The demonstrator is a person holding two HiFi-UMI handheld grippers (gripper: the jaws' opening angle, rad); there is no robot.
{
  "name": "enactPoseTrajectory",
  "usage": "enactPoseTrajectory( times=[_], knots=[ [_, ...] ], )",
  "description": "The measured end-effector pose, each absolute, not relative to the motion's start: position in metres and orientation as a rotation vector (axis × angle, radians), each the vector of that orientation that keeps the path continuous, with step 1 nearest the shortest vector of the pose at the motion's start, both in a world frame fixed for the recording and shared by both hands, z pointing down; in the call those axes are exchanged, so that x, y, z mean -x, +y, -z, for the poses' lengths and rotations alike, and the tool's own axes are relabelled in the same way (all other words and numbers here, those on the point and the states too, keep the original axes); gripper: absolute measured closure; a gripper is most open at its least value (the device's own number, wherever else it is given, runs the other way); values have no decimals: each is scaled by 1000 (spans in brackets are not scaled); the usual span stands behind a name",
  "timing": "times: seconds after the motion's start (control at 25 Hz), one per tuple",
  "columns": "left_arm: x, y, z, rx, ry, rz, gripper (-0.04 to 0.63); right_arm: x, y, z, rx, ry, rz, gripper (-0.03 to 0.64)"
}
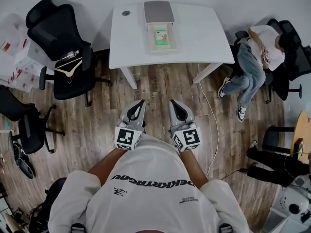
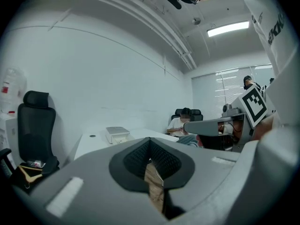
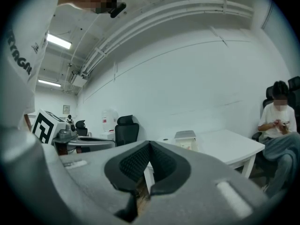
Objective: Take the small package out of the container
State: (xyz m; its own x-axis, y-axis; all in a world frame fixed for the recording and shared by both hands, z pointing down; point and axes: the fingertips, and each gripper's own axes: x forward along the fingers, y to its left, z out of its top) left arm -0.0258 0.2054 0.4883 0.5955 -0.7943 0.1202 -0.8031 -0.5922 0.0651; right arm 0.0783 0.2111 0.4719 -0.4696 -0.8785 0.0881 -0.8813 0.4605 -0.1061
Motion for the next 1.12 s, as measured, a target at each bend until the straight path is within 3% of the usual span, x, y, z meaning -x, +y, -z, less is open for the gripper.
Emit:
enactPoseTrajectory(
  times=[1.12],
  knots=[
    [74, -23, -479, -2740, -1216, -139, 594, -34, -1, -465, -1726, -2520, -287, 618]
  ],
)
